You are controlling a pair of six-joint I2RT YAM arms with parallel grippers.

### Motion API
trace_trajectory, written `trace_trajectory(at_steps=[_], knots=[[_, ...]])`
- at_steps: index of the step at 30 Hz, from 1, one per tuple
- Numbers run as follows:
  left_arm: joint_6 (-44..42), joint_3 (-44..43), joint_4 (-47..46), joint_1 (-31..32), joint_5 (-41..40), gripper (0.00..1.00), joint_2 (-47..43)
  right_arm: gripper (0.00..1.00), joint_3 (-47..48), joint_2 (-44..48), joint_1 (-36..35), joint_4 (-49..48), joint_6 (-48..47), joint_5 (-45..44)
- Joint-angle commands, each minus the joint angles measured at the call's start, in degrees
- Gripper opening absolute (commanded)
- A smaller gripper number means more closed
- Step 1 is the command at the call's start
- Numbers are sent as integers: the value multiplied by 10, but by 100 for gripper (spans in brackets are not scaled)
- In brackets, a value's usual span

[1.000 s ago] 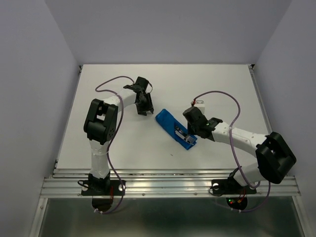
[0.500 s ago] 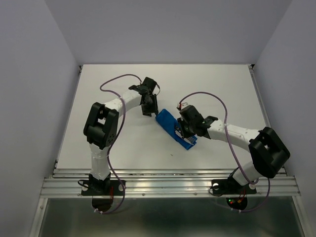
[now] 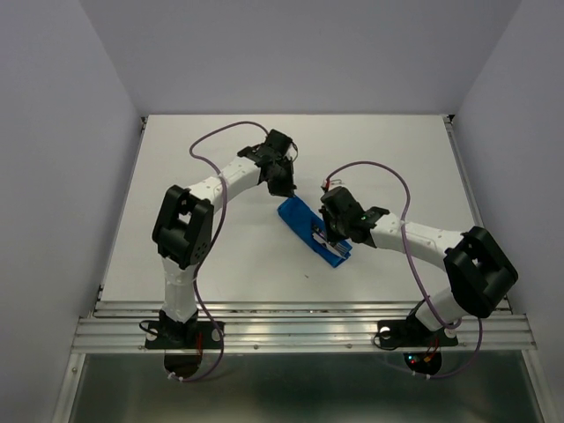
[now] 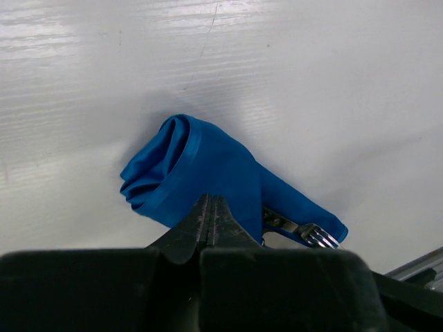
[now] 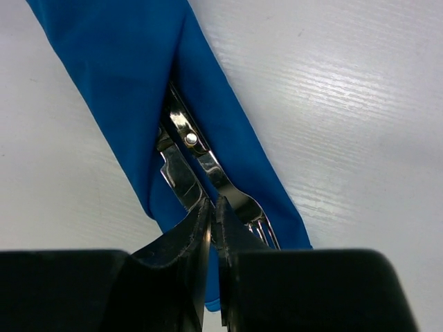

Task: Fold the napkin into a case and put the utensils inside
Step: Move the smaller rectangle-folded napkin to the center of the board.

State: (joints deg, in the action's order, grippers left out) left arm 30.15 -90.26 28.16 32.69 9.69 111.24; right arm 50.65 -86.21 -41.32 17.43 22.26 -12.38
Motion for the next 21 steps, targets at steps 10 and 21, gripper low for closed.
trace_trajectory(at_steps=[10, 21], knots=[[-19, -98, 14, 4, 9, 0, 122, 29, 18, -16, -3, -30, -62, 90], [-26, -111, 25, 4, -3, 0, 101, 35, 21, -59, -3, -41, -71, 76]])
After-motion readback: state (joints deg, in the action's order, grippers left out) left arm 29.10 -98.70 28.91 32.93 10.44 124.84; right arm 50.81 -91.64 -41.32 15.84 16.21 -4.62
